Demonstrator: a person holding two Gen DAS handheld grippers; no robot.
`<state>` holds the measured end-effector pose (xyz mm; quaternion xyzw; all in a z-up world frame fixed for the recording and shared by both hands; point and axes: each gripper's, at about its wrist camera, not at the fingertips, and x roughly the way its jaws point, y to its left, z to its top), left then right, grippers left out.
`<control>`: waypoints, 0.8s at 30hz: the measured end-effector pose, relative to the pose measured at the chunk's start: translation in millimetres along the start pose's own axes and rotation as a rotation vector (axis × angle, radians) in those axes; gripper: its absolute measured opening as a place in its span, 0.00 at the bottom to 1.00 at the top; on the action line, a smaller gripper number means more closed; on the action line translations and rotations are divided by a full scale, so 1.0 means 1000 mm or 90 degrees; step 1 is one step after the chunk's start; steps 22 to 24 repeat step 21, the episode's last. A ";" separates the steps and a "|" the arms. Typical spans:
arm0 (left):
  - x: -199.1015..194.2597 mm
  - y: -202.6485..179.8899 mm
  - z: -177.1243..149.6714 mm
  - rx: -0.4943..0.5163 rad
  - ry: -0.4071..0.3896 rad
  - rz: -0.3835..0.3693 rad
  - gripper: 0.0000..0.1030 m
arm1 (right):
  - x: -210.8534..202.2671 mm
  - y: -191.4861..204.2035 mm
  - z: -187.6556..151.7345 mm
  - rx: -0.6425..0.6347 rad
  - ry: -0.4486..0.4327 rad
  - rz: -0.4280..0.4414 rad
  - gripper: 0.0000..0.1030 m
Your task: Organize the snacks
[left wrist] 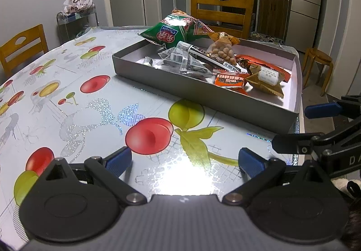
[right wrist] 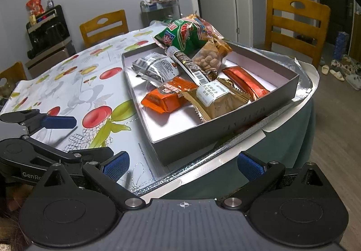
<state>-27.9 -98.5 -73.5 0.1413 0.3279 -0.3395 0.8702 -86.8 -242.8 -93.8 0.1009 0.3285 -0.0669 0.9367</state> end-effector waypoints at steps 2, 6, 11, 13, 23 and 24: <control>0.000 0.001 0.000 -0.002 0.000 -0.001 0.99 | 0.000 0.000 0.000 0.000 0.000 0.000 1.00; 0.000 0.001 0.000 -0.002 0.000 -0.002 0.99 | 0.001 0.000 0.002 0.002 0.002 0.000 1.00; 0.000 0.002 0.000 -0.006 0.002 -0.004 0.99 | 0.001 0.000 0.002 0.002 0.001 0.000 1.00; 0.000 0.002 0.000 -0.006 0.002 -0.004 0.99 | 0.001 -0.001 0.001 0.003 0.001 0.001 1.00; 0.001 0.001 0.000 0.007 -0.004 -0.006 0.99 | 0.002 -0.001 0.001 0.004 0.003 0.001 1.00; 0.001 0.001 0.000 0.007 -0.004 -0.006 0.99 | 0.002 -0.001 0.001 0.004 0.003 0.001 1.00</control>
